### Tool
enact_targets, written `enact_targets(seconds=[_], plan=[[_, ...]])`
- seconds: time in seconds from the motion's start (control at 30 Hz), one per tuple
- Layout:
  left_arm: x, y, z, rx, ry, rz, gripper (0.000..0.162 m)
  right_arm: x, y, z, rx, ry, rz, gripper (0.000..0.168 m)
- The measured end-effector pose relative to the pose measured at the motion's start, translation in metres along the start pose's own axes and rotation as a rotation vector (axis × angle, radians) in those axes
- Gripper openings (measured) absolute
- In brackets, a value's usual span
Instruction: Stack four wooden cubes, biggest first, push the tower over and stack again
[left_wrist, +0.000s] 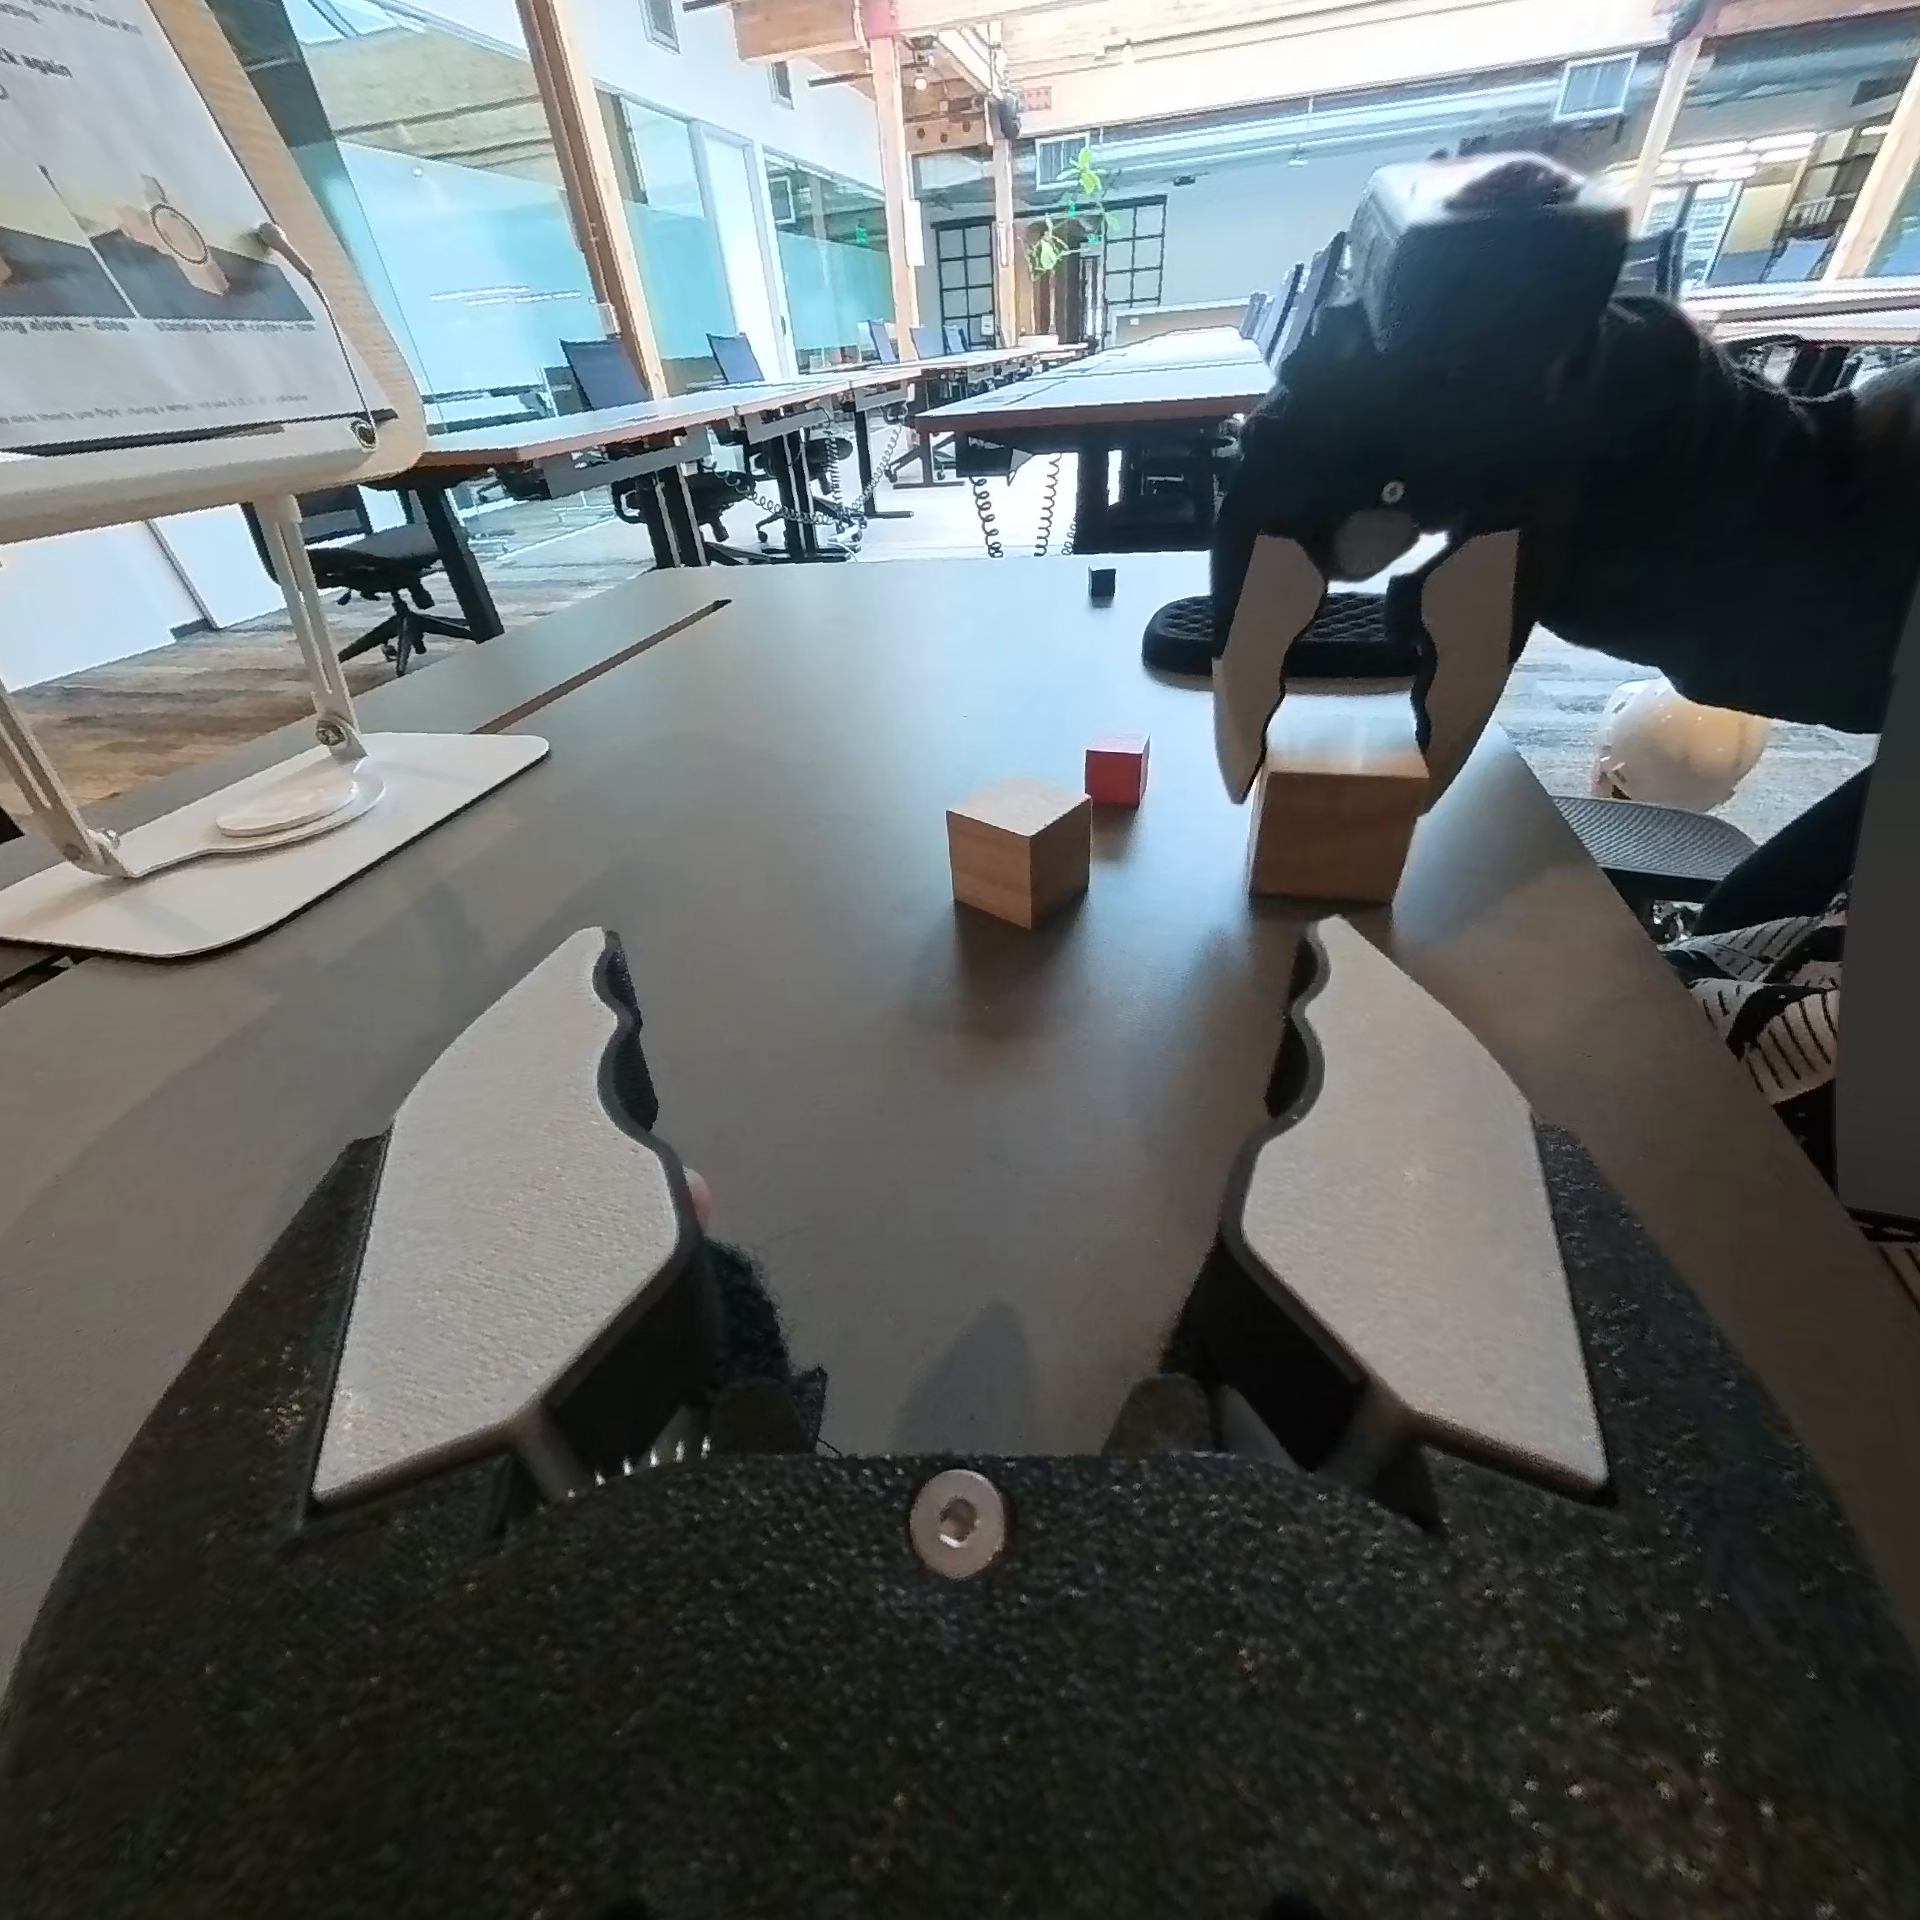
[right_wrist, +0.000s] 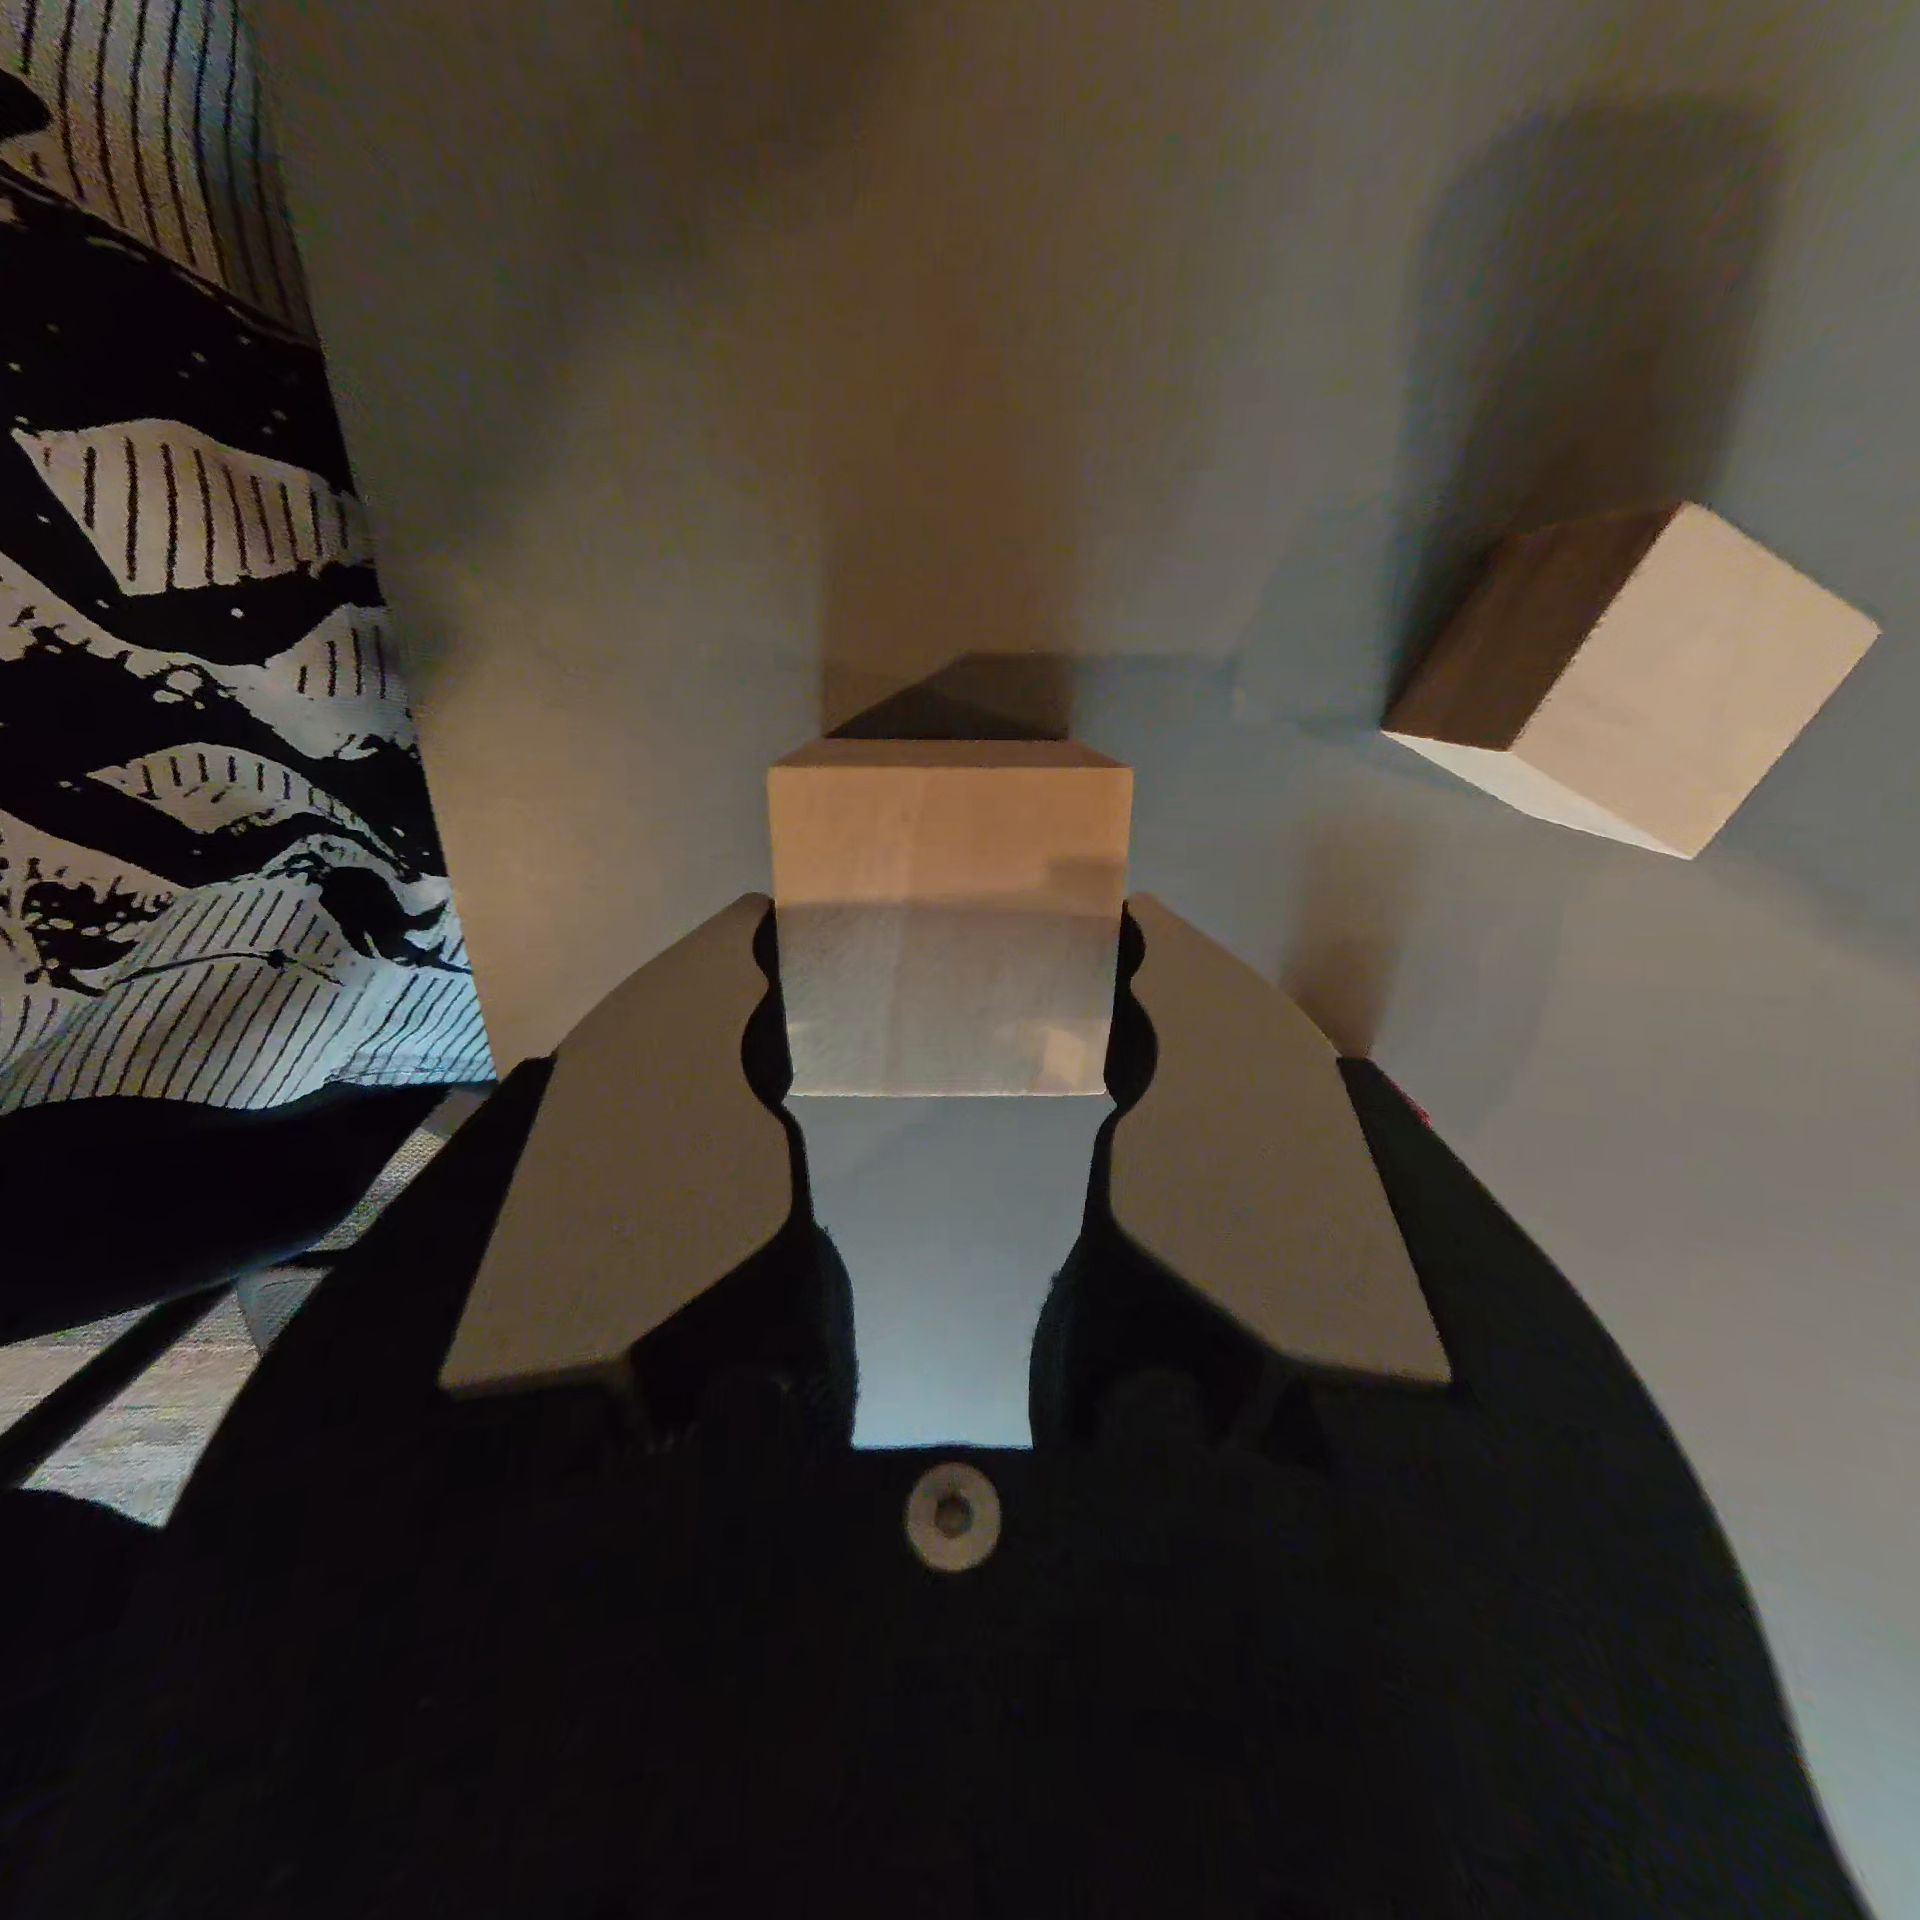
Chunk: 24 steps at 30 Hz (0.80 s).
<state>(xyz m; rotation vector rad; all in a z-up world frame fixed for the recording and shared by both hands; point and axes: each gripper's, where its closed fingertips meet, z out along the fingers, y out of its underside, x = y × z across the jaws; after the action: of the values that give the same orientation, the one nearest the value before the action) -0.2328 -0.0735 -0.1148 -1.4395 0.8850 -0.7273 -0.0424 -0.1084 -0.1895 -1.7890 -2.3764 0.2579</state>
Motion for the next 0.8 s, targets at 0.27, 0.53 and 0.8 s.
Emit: enact_targets(seconds=[0.27, 0.53, 0.8], plan=[[0.024, 0.005, 0.002, -0.029, 0.205, -0.019, 0.115, 0.0, 0.001, 0.0, 0.006, -0.007, 0.003, 0.059], [0.051, 0.01, -0.003, -0.071, 0.427, -0.003, 0.106, -0.004, 0.001, -0.001, 0.008, -0.045, -0.002, 0.059], [0.053, 0.01, -0.003, -0.07, 0.424, 0.021, 0.108, 0.025, -0.021, -0.041, 0.123, 0.003, 0.064, 0.069]])
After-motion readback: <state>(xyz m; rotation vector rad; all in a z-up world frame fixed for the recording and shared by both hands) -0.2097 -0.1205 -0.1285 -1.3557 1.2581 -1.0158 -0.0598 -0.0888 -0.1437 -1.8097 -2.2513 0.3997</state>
